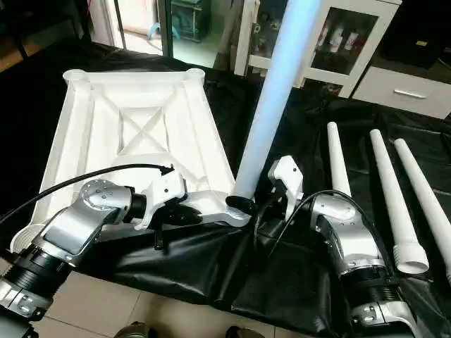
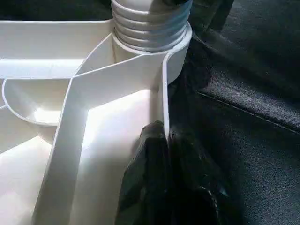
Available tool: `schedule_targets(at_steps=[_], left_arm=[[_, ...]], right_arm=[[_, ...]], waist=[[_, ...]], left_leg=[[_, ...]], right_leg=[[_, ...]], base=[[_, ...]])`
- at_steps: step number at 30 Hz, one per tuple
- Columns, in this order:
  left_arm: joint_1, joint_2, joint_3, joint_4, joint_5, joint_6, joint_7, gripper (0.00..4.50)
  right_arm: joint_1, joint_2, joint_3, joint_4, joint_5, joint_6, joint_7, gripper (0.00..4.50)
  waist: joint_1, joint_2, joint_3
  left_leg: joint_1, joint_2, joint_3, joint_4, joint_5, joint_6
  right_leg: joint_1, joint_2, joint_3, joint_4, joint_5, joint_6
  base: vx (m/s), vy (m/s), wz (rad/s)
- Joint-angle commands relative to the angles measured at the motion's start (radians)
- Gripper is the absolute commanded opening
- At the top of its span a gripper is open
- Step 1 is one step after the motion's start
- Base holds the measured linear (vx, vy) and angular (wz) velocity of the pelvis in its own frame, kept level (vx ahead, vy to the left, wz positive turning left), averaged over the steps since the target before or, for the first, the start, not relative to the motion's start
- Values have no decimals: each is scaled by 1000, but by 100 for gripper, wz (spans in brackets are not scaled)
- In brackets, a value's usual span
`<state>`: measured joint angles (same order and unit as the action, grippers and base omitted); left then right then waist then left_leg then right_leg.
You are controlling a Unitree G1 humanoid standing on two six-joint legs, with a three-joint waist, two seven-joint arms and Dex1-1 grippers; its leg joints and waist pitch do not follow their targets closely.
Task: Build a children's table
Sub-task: Rotate leg to tighten
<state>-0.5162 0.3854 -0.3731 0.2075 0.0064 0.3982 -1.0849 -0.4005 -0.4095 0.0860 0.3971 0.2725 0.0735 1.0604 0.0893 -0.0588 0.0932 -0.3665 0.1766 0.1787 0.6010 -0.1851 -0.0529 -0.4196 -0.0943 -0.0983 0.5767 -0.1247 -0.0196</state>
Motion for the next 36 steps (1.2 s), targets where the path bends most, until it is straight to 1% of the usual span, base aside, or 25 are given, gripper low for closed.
schedule_targets(at_steps=[1, 2, 4, 6, 7, 9, 14, 17, 18, 19, 20, 21, 22, 24, 26, 27, 28, 29, 30, 31, 32, 33, 34, 35, 36], left_arm=[[-10, -10, -24, -36, -20, -1, -24, 0], [-10, -10, -24, -36, -20, -1, -24, 0], [-10, -10, -24, -36, -20, 0, -25, 0], [-11, -10, -24, -35, -20, 0, -25, 0], [-11, -10, -24, -35, -19, 0, -24, 0], [-12, -10, -23, -34, -19, -1, -23, 0], [-15, -18, -19, -22, -15, 7, -6, 0], [-24, -31, -13, 1, -3, 14, 26, 0], [-50, -59, 2, 44, 14, 24, 85, 0], [-52, -61, 3, 47, 15, 24, 89, 0], [-78, -89, 17, 84, 24, 41, 138, 0], [-110, -122, 34, 126, 32, 61, 195, 0], [-121, -134, 40, 139, 34, 68, 214, 0], [-177, -194, 69, 203, 36, 99, 304, 0], [-211, -231, 87, 242, 38, 119, 361, 0], [-237, -258, 94, 272, 40, 122, 398, 0], [-253, -276, 98, 292, 43, 123, 421, 0], [-253, -276, 98, 292, 43, 123, 421, 0], [-303, -335, 105, 349, 51, 118, 492, 0], [-316, -351, 106, 363, 54, 115, 509, 0], [-333, -371, 108, 380, 52, 112, 525, 0], [-352, -390, 109, 403, 51, 106, 539, 0], [-352, -390, 109, 403, 51, 106, 539, 0], [-359, -395, 108, 412, 51, 104, 544, 0], [-365, -396, 109, 421, 50, 103, 548, 0]], right_arm=[[-2, -10, -16, -10, 8, -4, 2, 270], [-1, -11, -14, -9, 7, -4, 3, 251], [-1, -13, -13, -8, 5, -3, 7, 251], [-1, -12, -13, -7, 4, -1, 9, 223], [-1, -12, -13, -7, 4, -1, 8, 223], [-1, -11, -13, -7, 5, 4, 9, 205], [13, -1, -15, -8, -6, 18, -27, 198], [29, 14, -19, -15, -12, 26, -64, 197], [47, 39, -21, -14, -38, 26, -138, 197], [48, 41, -22, -14, -41, 26, -145, 197], [58, 70, -28, -13, -57, 36, -218, 196], [65, 105, -37, -12, -74, 50, -304, 196], [66, 117, -40, -10, -80, 55, -333, 196], [59, 181, -57, 9, -106, 86, -485, 196], [47, 218, -66, 33, -125, 101, -576, 196], [30, 247, -72, 62, -142, 98, -651, 196], [19, 266, -75, 80, -154, 95, -700, 196], [19, 266, -75, 80, -154, 95, -700, 196], [-23, 327, -79, 143, -173, 89, -811, 196], [-35, 343, -80, 159, -173, 86, -833, 196], [-49, 362, -75, 170, -178, 78, -842, 196], [-61, 384, -74, 172, -181, 73, -848, 196], [-61, 384, -74, 172, -181, 73, -848, 196], [-64, 392, -77, 171, -180, 75, -853, 196], [-69, 400, -79, 167, -180, 77, -856, 196]], waist=[[-4, 6, -75], [-4, 5, -74], [-4, 6, -74], [-4, 5, -74], [-4, 5, -74], [-4, 5, -74], [-4, 5, -74], [-7, 6, -71], [-8, 3, -68], [-8, 4, -68], [-8, 4, -68], [-10, 3, -66], [-12, 2, -65], [-14, 2, -65], [-18, 3, -62], [-21, 2, -64], [-26, 7, -64], [-31, 10, -66], [-39, 13, -65], [-43, 14, -65], [-46, 14, -65], [-48, 12, -66], [-47, 12, -65], [-46, 12, -65], [-46, 11, -66]], left_leg=[[13, 59, -21, -85, -268, 33], [13, 59, -21, -85, -270, 33], [13, 59, -21, -86, -272, 31], [13, 59, -21, -85, -276, 31], [13, 59, -21, -86, -274, 31], [13, 59, -21, -86, -273, 31], [13, 59, -21, -86, -273, 31], [13, 59, -22, -88, -286, 25], [15, 57, -22, -88, -305, 19], [14, 56, -22, -88, -309, 16], [17, 55, -23, -88, -316, 13], [20, 53, -24, -86, -332, 6], [19, 52, -24, -88, -337, 3], [21, 49, -28, -85, -361, -1], [24, 48, -30, -84, -379, -8], [26, 45, -33, -82, -399, -12], [24, 45, -36, -83, -403, -14], [24, 49, -41, -86, -413, -16], [22, 50, -41, -89, -430, -15], [24, 51, -44, -89, -445, -20], [25, 51, -45, -91, -459, -22], [24, 53, -45, -93, -461, -14], [24, 52, -43, -93, -459, -11], [24, 52, -44, -94, -459, -10], [22, 53, -42, -96, -447, -7]], right_leg=[[53, -68, 55, -64, -369, -196], [54, -68, 55, -64, -371, -195], [53, -69, 55, -65, -376, -193], [53, -70, 55, -66, -386, -191], [53, -70, 55, -66, -385, -190], [53, -69, 55, -65, -383, -191], [53, -69, 55, -66, -386, -190], [50, -68, 55, -69, -405, -181], [49, -68, 54, -76, -448, -165], [47, -69, 54, -78, -465, -157], [46, -70, 52, -80, -482, -152], [40, -70, 51, -87, -529, -133], [40, -69, 49, -91, -548, -124], [38, -72, 42, -102, -621, -92], [32, -71, 37, -109, -655, -78], [34, -72, 29, -116, -685, -60], [36, -72, 23, -122, -689, -50], [40, -73, 19, -123, -661, -49], [38, -69, 16, -125, -634, -53], [37, -69, 14, -124, -622, -55], [39, -67, 11, -125, -615, -55], [47, -72, 10, -127, -583, -57], [45, -73, 11, -128, -577, -59], [45, -75, 12, -126, -570, -64], [48, -78, 15, -125, -553, -73]], base=[[0, 0, 0], [0, 0, 0], [0, 0, 0], [0, 0, 0], [0, 0, 0], [0, 0, 0], [0, 0, 0], [0, 0, 0], [0, 0, 0], [0, 0, 0], [0, 0, 0], [0, 0, 0], [0, 0, 0], [0, 0, 0], [0, 0, 0], [0, 0, 0], [0, 0, 0], [0, 0, 0], [0, 0, 0], [0, 0, 0], [0, 0, 0], [0, 0, 0], [0, 0, 0], [0, 0, 0], [0, 0, 0]])
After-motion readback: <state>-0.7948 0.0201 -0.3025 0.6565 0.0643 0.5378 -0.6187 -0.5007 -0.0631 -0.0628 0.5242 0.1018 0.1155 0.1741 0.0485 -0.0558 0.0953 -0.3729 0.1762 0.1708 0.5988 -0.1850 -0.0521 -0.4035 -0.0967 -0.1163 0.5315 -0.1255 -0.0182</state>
